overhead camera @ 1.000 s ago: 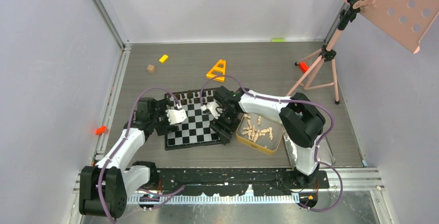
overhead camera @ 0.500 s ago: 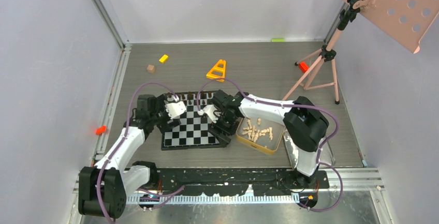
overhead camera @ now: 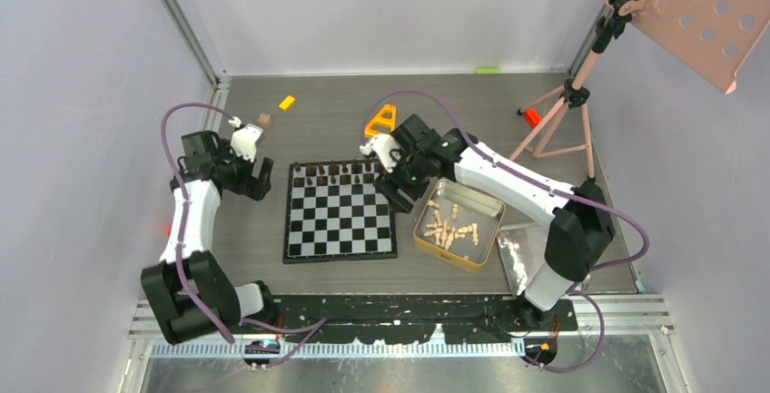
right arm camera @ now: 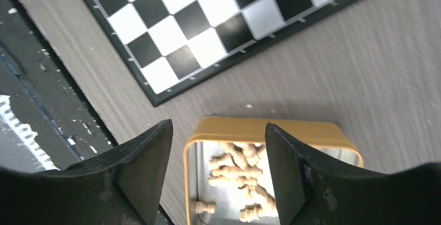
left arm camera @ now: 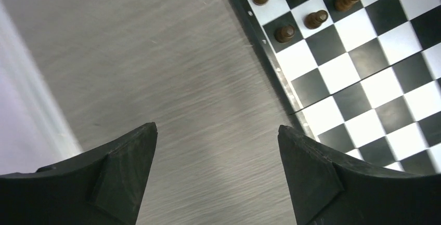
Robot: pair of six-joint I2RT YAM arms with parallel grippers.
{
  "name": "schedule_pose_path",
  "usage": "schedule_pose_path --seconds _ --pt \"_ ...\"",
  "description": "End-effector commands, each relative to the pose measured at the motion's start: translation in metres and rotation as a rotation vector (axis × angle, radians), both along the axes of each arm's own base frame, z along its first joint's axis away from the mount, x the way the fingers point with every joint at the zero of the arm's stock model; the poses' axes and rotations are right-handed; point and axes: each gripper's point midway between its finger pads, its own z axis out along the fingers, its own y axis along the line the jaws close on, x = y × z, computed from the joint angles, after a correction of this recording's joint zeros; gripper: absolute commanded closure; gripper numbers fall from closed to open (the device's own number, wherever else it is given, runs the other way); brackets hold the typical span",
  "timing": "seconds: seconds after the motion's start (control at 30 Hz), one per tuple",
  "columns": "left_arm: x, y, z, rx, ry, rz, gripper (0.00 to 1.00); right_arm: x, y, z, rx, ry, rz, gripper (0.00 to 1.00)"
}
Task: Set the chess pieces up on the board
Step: Adjust the chessboard at the center of the board.
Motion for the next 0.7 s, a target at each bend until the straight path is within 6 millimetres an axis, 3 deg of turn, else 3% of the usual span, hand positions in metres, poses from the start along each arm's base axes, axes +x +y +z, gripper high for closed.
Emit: schedule_pose_path --seconds 0.0,0.23,0.5,0.67 --pt "-0.009 -0.011 -0.022 -0.214 0.212 0.183 0.13 0.019 -0.032 0.020 -0.002 -0.045 -0.098 0.28" --pt "-0.004 -0.032 -0.039 -0.403 0.383 0.215 0.19 0.024 -0.064 0.022 0.017 -0.046 -0.187 0.29" --pt "-0.010 -0.037 -0.071 -0.441 0.540 0.193 0.36 0.025 -0.081 0.009 0.011 -0.023 -0.229 0.29" --pt "-0.011 -0.048 -0.081 -0.466 0.592 0.166 0.40 0.028 -0.091 0.011 0.016 -0.029 -0.258 0.29"
